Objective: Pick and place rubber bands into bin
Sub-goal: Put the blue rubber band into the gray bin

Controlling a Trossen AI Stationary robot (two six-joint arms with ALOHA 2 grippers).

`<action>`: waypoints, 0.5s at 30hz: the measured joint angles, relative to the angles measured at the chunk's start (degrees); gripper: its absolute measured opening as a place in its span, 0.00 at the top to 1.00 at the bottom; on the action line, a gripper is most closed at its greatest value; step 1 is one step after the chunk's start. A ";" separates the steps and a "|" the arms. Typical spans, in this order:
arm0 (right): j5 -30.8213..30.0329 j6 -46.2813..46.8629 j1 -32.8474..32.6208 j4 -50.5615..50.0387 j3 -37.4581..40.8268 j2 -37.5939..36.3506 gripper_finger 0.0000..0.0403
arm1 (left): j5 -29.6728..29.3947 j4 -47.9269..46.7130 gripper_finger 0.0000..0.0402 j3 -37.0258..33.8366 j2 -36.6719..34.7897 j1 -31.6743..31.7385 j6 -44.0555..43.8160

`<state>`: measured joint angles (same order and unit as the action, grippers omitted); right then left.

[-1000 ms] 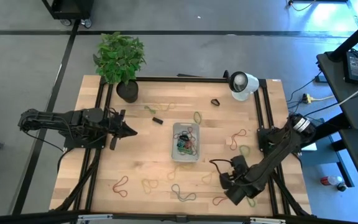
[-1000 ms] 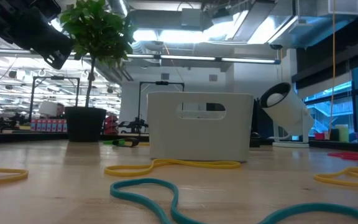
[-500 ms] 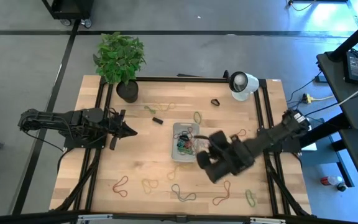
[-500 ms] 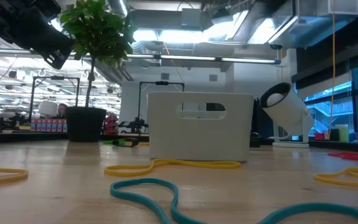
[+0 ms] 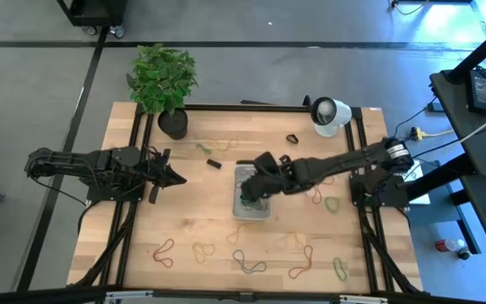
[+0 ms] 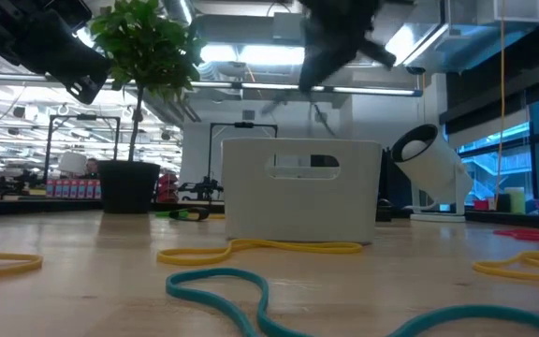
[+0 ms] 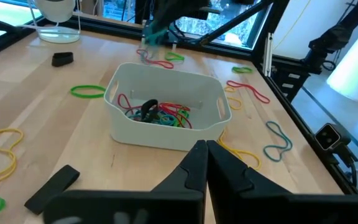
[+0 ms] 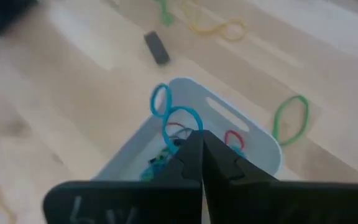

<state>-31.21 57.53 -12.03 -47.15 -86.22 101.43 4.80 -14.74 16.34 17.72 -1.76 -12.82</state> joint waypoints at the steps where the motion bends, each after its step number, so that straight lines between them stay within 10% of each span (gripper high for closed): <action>1: 1.04 -0.50 0.78 1.49 1.55 0.02 1.00 | 0.00 0.00 0.99 0.00 0.00 0.00 0.00; 15: 8.86 0.54 4.59 24.79 20.38 0.02 0.98 | -0.23 0.00 0.98 0.00 -0.01 0.00 0.03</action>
<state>-22.35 58.07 -7.44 -22.36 -65.84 101.45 4.57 -14.74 16.34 17.70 -1.76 -12.79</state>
